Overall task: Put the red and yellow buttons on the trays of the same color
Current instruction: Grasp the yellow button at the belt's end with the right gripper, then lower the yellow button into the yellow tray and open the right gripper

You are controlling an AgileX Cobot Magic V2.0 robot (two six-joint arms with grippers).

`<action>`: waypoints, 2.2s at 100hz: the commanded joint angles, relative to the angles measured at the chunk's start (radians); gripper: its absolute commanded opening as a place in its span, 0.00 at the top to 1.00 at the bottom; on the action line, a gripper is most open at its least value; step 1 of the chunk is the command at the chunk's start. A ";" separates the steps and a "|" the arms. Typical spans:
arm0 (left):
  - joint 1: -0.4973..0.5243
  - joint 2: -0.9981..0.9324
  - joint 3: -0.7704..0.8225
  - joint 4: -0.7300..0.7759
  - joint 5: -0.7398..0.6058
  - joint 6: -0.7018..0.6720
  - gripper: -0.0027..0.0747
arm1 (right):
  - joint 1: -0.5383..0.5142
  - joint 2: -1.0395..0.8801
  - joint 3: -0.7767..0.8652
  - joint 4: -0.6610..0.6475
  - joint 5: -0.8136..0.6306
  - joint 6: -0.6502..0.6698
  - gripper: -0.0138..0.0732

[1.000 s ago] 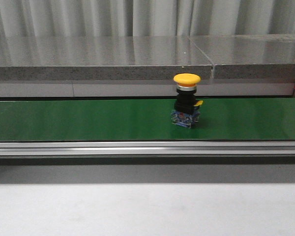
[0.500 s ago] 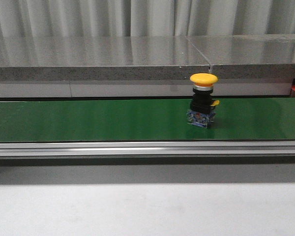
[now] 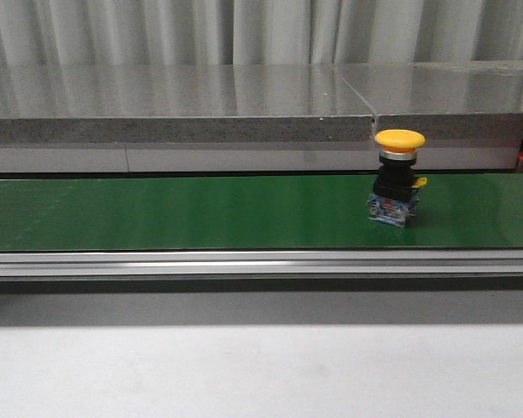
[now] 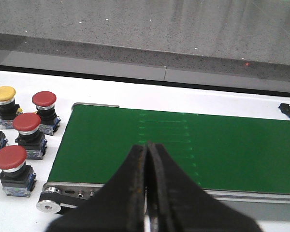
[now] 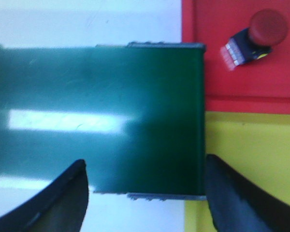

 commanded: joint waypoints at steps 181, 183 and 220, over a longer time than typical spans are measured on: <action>-0.007 0.007 -0.026 -0.001 -0.075 0.001 0.99 | 0.076 0.077 -0.155 -0.004 0.010 -0.006 0.69; -0.007 0.007 -0.026 -0.001 -0.075 0.001 0.99 | 0.050 0.075 -0.155 -0.004 0.014 -0.005 0.69; -0.007 0.007 -0.026 -0.001 -0.075 0.001 0.99 | -0.303 0.111 -0.151 -0.004 -0.049 0.101 0.69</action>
